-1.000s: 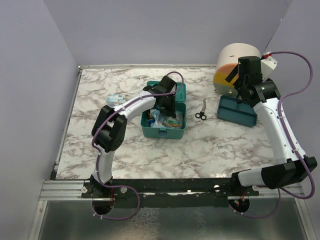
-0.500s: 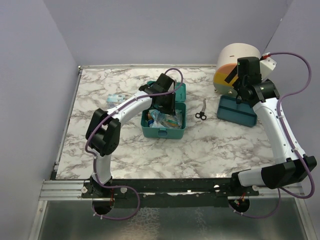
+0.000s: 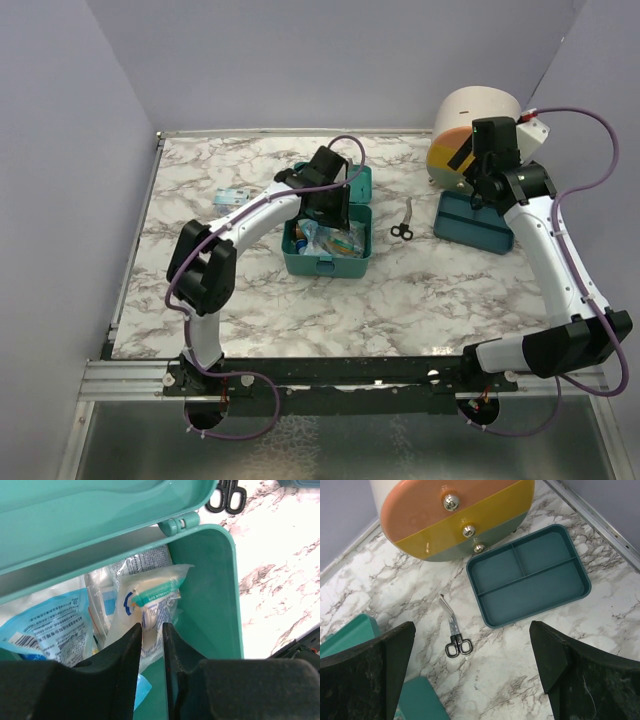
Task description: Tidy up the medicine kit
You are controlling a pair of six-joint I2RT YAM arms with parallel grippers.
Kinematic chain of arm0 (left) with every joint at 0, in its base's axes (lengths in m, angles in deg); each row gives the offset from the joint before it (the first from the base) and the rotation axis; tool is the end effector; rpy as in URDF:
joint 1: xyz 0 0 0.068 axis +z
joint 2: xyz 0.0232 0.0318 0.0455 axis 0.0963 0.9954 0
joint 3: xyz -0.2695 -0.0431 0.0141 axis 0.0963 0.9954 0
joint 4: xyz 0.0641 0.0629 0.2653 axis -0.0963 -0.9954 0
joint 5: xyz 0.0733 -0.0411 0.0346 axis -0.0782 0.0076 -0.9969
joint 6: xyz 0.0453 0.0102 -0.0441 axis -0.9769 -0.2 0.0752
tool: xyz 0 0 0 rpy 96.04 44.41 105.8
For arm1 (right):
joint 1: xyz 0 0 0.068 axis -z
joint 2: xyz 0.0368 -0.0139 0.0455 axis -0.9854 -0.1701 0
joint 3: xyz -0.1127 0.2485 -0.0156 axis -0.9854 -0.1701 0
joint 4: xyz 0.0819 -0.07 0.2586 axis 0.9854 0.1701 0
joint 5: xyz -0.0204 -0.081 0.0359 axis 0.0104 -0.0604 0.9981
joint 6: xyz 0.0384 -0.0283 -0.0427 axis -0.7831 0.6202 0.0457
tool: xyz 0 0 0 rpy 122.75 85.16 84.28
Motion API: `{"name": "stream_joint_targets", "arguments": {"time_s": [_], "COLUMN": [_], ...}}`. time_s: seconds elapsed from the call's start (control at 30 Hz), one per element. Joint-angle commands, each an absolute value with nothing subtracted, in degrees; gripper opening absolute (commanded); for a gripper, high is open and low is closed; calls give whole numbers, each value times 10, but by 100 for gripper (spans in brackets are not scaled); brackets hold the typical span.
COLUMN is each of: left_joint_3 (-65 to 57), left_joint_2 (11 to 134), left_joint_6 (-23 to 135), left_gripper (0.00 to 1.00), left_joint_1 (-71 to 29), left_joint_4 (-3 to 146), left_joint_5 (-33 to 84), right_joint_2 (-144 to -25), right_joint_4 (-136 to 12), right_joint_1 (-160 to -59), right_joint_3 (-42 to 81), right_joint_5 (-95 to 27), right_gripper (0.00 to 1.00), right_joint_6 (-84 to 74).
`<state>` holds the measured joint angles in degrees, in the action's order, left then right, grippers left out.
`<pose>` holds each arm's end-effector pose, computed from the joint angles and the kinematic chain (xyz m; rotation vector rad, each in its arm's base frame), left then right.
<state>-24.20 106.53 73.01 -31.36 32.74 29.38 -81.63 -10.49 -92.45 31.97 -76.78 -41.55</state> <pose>0.3544 -0.2793 0.2417 0.2761 2.6285 -0.7044 0.3003 0.0361 0.3990 0.8588 1.9861 -0.1607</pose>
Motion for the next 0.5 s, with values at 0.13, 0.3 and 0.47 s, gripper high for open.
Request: {"name": "stream_joint_targets", "arguments": {"time_s": [0.13, 0.3, 0.47], "left_joint_3": [-227, -217, -214], "left_joint_2": [984, 954, 915], "left_joint_6": [686, 659, 623], "left_gripper": [33, 35, 39], "left_joint_1": [-317, -317, -317], "left_joint_4": [326, 333, 342], "left_joint_5": [259, 238, 190], "right_joint_2": [-808, -814, -835], "right_joint_4": [-102, -105, -91], "right_joint_1": [-921, -921, -920], "right_joint_3": [293, 289, 294], "right_joint_5": [-748, -740, -728], "right_gripper": [100, 100, 100], "right_joint_6": [-419, -413, -388]}}
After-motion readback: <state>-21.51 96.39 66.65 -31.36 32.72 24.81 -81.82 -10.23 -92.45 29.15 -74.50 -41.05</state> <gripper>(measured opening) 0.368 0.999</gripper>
